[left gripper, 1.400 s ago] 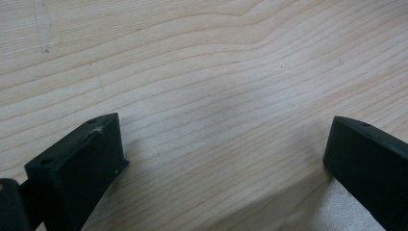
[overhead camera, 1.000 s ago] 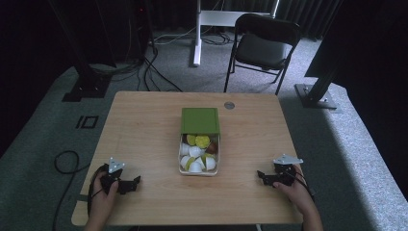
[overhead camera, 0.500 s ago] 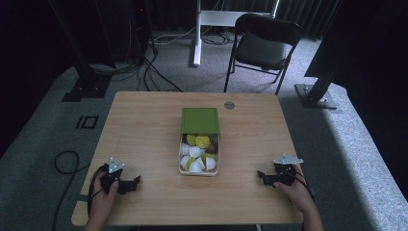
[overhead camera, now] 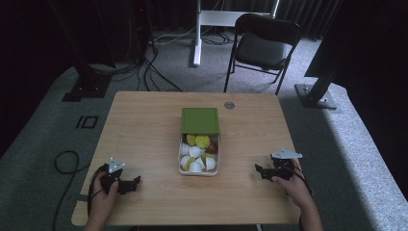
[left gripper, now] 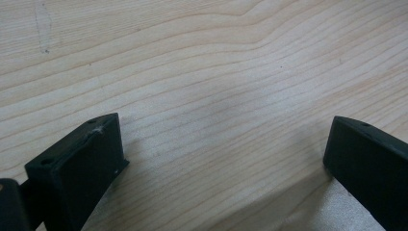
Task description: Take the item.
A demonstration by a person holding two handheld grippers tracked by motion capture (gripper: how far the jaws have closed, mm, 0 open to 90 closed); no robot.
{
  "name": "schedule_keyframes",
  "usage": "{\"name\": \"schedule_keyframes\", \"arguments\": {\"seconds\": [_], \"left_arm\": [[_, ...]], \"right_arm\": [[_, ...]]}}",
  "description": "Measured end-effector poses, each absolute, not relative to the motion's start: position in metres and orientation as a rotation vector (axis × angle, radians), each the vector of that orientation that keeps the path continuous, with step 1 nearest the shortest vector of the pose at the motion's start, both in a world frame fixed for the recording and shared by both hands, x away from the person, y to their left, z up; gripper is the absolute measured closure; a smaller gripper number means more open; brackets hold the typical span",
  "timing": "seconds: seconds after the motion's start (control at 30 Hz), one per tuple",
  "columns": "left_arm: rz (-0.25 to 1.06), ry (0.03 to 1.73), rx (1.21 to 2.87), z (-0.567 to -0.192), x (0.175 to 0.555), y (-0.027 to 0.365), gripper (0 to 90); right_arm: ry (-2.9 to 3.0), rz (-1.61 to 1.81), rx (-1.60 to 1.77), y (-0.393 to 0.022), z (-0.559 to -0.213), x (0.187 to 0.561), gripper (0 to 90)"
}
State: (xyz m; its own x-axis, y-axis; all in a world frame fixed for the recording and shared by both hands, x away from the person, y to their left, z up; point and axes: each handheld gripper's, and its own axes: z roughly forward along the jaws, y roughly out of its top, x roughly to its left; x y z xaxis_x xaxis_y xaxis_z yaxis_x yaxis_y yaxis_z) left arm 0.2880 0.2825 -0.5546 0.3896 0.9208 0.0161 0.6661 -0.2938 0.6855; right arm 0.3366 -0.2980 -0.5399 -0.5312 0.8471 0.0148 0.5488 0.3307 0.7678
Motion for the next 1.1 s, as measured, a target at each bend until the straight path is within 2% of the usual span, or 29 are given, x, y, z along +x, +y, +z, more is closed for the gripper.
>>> {"name": "schedule_keyframes", "arguments": {"seconds": [1.1], "left_arm": [[0.556, 1.354, 2.057, -0.555, 0.288, 0.282, 1.3]], "right_arm": [[2.244, 1.279, 1.006, -0.229, -0.481, 0.35, 15.2]]}}
